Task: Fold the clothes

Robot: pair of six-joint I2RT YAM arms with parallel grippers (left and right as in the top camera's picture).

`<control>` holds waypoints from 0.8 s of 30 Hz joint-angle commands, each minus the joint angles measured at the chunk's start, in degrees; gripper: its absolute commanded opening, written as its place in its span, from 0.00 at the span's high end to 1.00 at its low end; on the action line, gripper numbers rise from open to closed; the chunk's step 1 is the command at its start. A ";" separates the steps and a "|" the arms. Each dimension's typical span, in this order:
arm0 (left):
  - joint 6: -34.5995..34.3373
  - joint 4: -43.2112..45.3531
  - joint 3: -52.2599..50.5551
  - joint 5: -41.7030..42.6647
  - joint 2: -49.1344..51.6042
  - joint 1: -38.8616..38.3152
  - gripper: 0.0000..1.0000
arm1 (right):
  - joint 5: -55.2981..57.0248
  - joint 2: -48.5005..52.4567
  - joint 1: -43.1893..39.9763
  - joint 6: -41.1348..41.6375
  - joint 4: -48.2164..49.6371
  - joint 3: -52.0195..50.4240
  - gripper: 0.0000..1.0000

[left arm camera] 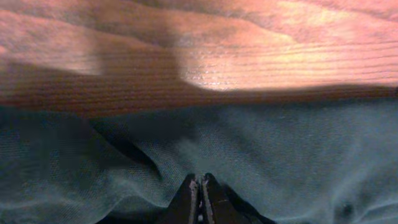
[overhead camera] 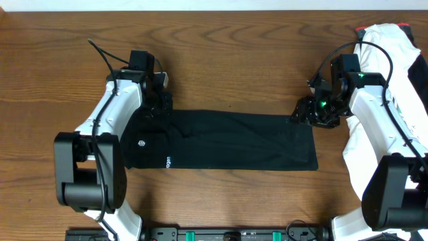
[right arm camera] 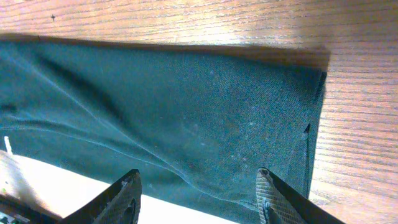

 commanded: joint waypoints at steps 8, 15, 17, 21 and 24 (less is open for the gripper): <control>-0.72 -7.04 -0.92 0.59 4.22 -3.61 0.94 | 0.20 0.07 0.42 -0.94 -0.33 0.37 0.44; -1.01 -18.82 0.48 0.76 -0.83 -6.27 0.94 | 0.20 0.07 0.42 -0.96 -0.44 0.37 0.44; -1.81 -21.57 0.48 0.74 -2.25 -6.32 0.94 | 0.20 0.07 0.42 -0.96 -0.46 0.37 0.45; -2.78 -26.88 0.48 0.72 -3.41 -6.32 0.94 | 0.20 0.07 0.42 -0.96 -0.50 0.37 0.46; -3.54 -27.76 0.48 0.72 -3.41 -6.32 0.94 | 0.20 0.07 0.42 -0.96 -0.52 0.37 0.46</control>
